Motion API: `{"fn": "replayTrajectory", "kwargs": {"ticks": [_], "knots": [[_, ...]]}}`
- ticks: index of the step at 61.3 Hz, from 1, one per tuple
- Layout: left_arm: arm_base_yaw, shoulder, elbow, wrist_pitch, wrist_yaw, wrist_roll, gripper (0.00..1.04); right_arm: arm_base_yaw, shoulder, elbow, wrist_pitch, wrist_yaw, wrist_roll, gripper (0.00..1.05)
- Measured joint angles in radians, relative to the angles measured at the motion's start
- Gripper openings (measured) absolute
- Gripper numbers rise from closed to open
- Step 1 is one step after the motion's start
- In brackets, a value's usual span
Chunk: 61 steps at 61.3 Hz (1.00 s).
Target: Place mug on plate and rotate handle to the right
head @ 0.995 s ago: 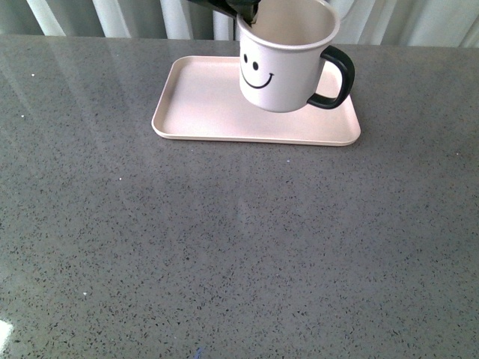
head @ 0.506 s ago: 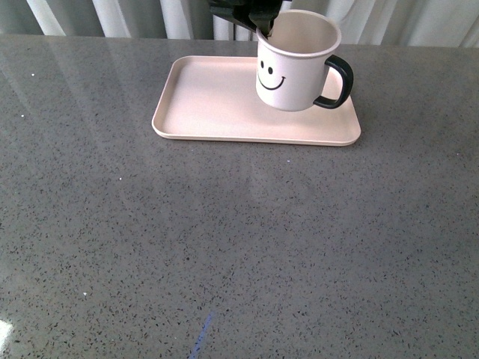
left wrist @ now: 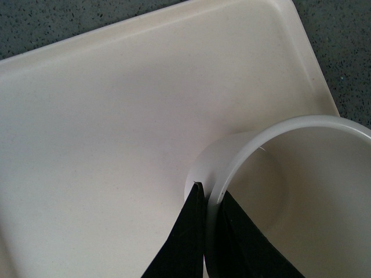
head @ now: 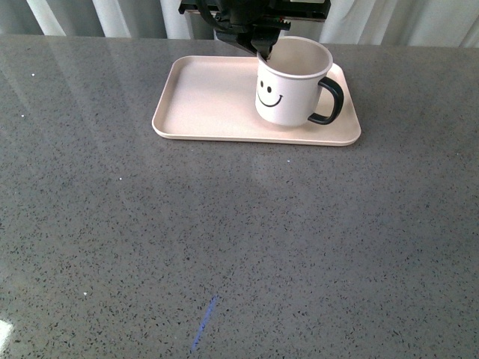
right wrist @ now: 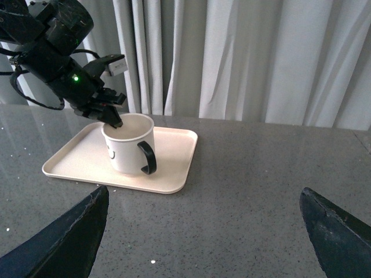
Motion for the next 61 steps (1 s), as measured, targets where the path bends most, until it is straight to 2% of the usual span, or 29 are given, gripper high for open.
{"fn": "replayTrajectory", "kwargs": {"ticks": [14,61], "knots": [[0.004,0.034,0.053,-0.021,0.024,0.008,0.02,0.000,0.000,0.000,0.000,0.000,0.000,0.96],[0.006,0.051,0.018,0.021,0.048,0.028,0.02,0.000,0.000,0.000,0.000,0.000,0.000,0.96]]}}
